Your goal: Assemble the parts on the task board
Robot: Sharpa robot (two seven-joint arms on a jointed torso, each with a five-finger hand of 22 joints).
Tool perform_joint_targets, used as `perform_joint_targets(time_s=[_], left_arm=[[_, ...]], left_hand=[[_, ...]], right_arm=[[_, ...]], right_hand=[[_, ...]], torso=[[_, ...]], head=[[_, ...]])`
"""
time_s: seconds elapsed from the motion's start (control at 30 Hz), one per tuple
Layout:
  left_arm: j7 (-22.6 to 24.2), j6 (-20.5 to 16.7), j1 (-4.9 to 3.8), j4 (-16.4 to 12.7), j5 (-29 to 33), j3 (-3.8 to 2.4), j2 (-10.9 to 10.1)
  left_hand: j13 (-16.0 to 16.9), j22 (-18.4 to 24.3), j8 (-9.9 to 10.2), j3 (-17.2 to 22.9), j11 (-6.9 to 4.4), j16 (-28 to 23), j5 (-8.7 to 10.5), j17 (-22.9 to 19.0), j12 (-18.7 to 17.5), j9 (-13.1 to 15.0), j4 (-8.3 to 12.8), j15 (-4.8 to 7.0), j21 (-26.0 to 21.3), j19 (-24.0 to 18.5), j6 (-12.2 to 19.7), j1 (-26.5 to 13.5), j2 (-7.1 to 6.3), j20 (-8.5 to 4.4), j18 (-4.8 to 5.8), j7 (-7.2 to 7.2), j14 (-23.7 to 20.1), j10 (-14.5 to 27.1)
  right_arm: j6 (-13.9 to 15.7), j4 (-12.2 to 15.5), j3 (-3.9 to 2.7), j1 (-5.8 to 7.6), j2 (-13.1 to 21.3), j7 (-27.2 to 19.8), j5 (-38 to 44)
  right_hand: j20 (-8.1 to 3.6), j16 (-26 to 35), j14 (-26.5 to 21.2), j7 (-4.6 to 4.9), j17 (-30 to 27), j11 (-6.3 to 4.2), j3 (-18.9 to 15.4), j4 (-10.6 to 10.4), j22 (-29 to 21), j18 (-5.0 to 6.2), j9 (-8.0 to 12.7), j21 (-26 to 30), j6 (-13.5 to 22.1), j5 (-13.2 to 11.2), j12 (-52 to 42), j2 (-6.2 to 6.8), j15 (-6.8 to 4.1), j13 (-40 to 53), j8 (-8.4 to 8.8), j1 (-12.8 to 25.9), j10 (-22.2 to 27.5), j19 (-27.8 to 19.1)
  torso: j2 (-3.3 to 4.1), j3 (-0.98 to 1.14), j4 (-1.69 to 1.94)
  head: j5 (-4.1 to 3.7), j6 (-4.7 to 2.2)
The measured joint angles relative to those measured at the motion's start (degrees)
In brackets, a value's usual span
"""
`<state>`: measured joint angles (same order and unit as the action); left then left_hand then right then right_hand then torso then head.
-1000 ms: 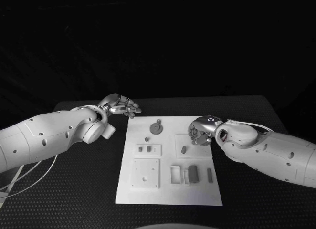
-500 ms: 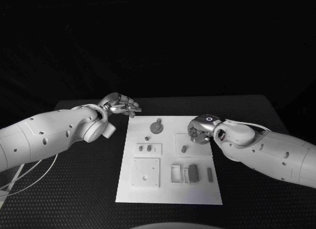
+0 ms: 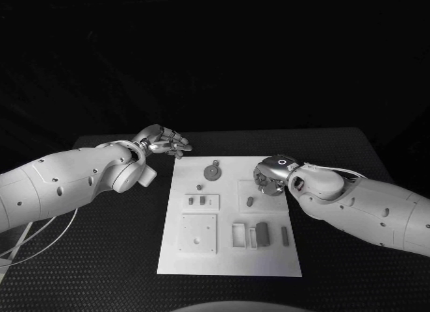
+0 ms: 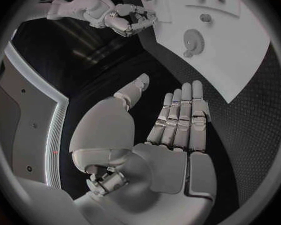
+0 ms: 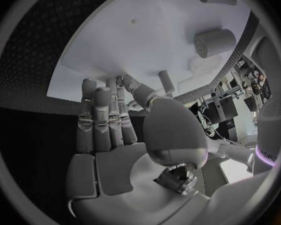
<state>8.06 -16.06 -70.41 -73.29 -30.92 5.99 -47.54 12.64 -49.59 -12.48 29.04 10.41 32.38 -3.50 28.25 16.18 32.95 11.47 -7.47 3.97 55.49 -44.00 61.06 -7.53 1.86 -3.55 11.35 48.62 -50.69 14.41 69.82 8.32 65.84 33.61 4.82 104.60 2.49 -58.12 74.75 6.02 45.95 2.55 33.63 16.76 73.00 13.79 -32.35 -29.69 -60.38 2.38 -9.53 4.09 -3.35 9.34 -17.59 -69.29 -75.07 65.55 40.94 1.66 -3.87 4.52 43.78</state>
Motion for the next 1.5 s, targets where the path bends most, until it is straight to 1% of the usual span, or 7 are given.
perform_joint_targets(time_s=[0.17,0.33,0.43,0.5,0.67,0.97,1.5], left_arm=[[0.02,0.00,0.00,0.00,0.00,0.00,0.07],[0.02,-0.01,0.00,0.01,0.00,-0.01,0.02],[0.02,-0.01,0.00,0.04,0.00,-0.01,-0.01],[0.02,-0.01,0.00,0.04,0.00,-0.01,-0.01],[0.02,-0.01,0.00,0.04,0.00,-0.01,0.00],[0.02,-0.01,0.00,0.12,0.00,0.00,0.10],[0.05,-0.03,0.00,0.36,0.00,0.00,0.19]], left_hand=[[-0.01,0.00,0.00,0.00,0.00,0.00,0.00,0.03,0.00,0.00,0.00,0.00,0.00,0.00,0.00,0.00,0.00,0.00,0.02,0.00,0.00,0.00],[-0.05,0.00,0.00,0.00,0.00,0.00,0.00,0.03,0.00,0.00,0.00,0.00,0.00,0.00,0.00,0.00,0.00,0.00,0.05,0.00,0.00,0.00],[-0.05,-0.01,0.00,0.00,0.00,0.00,0.00,0.05,0.05,0.00,0.00,0.00,0.00,0.00,0.00,0.00,0.00,0.00,0.09,0.00,0.00,0.00],[-0.06,-0.01,0.00,0.00,0.00,0.00,0.00,0.09,0.20,0.00,0.00,0.00,0.00,0.00,0.00,0.00,0.00,0.00,0.13,0.00,0.00,0.00],[-0.10,-0.01,0.00,0.00,0.00,0.00,0.00,0.09,0.20,0.00,0.00,0.00,0.00,0.00,0.00,0.00,0.00,0.00,0.18,0.00,0.00,0.00],[-0.15,0.04,0.00,0.00,0.00,0.00,0.00,0.14,0.20,0.00,0.00,0.00,0.00,0.00,0.00,0.00,0.00,0.00,0.45,0.00,0.00,0.00],[-0.31,0.11,0.00,-0.16,0.00,-0.23,0.00,0.31,0.20,-0.06,0.16,0.00,0.00,0.00,0.00,0.00,0.00,0.00,0.49,0.00,0.00,0.00]], right_arm=[[0.43,0.30,0.05,-0.14,0.06,0.73,0.70],[0.62,0.27,0.05,-0.18,0.21,0.77,0.41],[0.74,0.09,0.05,-0.19,0.24,0.45,-0.18],[0.82,0.01,0.05,-0.19,0.27,0.17,-0.57],[0.97,-0.06,0.05,-0.19,0.30,-0.14,-0.99],[1.45,-0.10,0.10,-0.26,0.27,-0.10,-0.79],[1.48,0.15,0.11,-0.30,0.30,0.22,0.02]], right_hand=[[-0.37,-0.91,0.07,-0.42,0.87,-0.71,0.00,0.00,0.54,0.02,-0.97,-0.45,-0.41,-0.02,-0.21,0.67,-0.54,0.53,-0.66,-0.81,-0.71,0.77],[-0.37,-1.23,-0.08,-0.43,1.09,-0.72,0.00,-0.01,0.67,0.04,-1.36,-0.45,-0.41,0.20,-0.29,0.81,-0.69,1.21,-0.66,-0.95,-0.70,0.78],[-0.36,-1.23,-0.72,-0.03,1.09,-0.06,-0.01,-0.01,0.77,0.08,-1.79,-0.45,0.63,0.20,0.06,1.24,-0.59,1.81,-0.71,-1.38,-0.04,0.77],[-0.09,-1.23,-1.23,0.51,1.07,0.41,-0.01,-0.02,0.81,0.08,-1.82,-0.44,1.82,0.20,0.61,1.88,-0.30,1.80,-0.03,-2.02,1.11,0.49],[0.15,-1.00,-1.42,0.75,1.00,0.62,-0.01,-0.01,0.95,0.12,-1.65,-0.21,2.43,0.20,1.21,2.66,-0.14,1.79,0.31,-2.81,1.46,0.25],[-0.26,-1.57,-0.73,-0.58,1.32,-0.71,0.41,-0.06,1.58,0.17,-2.59,-0.59,0.26,0.16,0.40,2.63,-0.75,2.72,-0.87,-3.23,-0.71,0.88],[-0.77,-2.84,-0.36,-0.63,2.27,-0.95,0.54,0.07,1.95,0.08,-4.72,-0.81,-0.20,0.05,-0.29,2.84,-0.96,4.23,-1.66,-3.44,-1.36,1.40]], torso=[[-0.01,0.01,-0.01],[-0.01,0.01,0.01],[-0.01,0.00,0.00],[-0.01,-0.01,0.00],[-0.01,-0.01,-0.01],[0.01,0.02,0.01],[0.01,0.00,0.02]], head=[[-0.08,0.02],[-0.15,0.04],[-0.16,0.07],[-0.14,0.10],[-0.12,0.15],[-0.23,0.20],[-0.42,0.23]])
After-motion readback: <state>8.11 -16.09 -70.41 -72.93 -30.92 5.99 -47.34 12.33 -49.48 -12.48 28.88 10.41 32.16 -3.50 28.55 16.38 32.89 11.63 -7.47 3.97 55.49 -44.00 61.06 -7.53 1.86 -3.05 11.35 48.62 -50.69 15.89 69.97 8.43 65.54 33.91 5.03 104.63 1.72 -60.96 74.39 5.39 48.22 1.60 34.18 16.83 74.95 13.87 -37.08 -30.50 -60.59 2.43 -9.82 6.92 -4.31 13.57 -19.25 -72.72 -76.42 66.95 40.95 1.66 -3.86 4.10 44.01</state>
